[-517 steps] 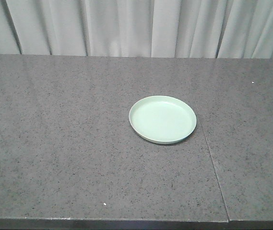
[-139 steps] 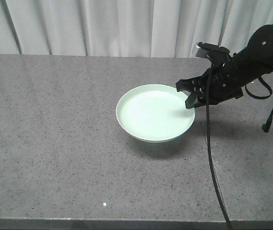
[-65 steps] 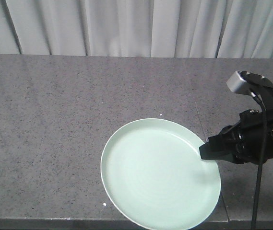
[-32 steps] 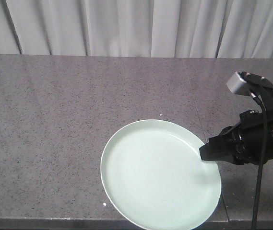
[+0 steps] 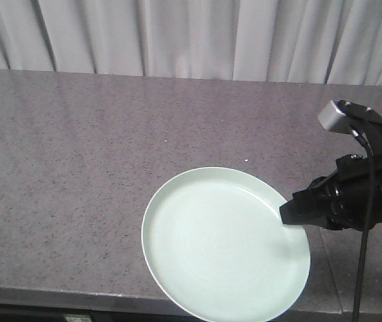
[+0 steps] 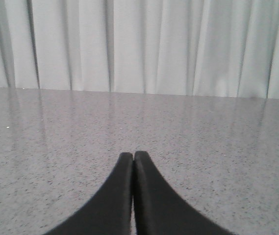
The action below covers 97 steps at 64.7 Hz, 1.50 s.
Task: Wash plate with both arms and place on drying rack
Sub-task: 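Lift the pale green plate off the counter with the right gripper, then hold the plate in the right gripper while the base turns away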
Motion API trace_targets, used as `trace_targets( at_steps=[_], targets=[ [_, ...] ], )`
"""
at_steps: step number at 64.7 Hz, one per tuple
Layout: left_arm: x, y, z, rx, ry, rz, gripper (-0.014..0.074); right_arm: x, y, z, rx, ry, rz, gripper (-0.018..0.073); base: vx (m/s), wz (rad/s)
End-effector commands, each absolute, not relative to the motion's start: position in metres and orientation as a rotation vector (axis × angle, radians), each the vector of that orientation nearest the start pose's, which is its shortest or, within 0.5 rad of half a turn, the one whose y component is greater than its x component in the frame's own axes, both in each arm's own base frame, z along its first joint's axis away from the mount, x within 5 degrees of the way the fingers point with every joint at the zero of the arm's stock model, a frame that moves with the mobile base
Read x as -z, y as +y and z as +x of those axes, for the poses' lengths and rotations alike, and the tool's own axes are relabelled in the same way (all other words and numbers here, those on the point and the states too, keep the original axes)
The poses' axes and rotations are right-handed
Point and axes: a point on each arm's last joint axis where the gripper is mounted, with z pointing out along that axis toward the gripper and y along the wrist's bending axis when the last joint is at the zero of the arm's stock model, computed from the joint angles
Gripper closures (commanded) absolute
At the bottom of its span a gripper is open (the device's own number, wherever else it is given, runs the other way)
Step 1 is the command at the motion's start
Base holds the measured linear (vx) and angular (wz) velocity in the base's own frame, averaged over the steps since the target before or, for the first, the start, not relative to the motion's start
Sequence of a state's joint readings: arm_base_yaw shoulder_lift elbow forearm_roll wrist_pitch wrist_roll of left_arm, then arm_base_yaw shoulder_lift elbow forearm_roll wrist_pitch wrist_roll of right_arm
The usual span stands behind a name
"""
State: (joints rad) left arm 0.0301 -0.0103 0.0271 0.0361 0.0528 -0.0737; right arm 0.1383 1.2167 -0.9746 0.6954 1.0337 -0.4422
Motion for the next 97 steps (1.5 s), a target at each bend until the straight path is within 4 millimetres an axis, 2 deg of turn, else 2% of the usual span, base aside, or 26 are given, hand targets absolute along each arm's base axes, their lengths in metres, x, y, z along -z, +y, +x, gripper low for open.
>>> trace_targets(
  at_steps=[1,97],
  targets=[
    [-0.2163,0.0012,0.0536,0.022,1.436,-0.053,0.0603,-0.3334,0.0825,0.2151,-0.830,2.448,-0.412,0.0567,-0.03,0.27],
    [-0.2163,0.0012,0.0536,0.022,1.436,-0.053,0.0603,-0.3334,0.0825,0.2151,-0.830,2.448,-0.412,0.0567,-0.07,0.42]
  ],
)
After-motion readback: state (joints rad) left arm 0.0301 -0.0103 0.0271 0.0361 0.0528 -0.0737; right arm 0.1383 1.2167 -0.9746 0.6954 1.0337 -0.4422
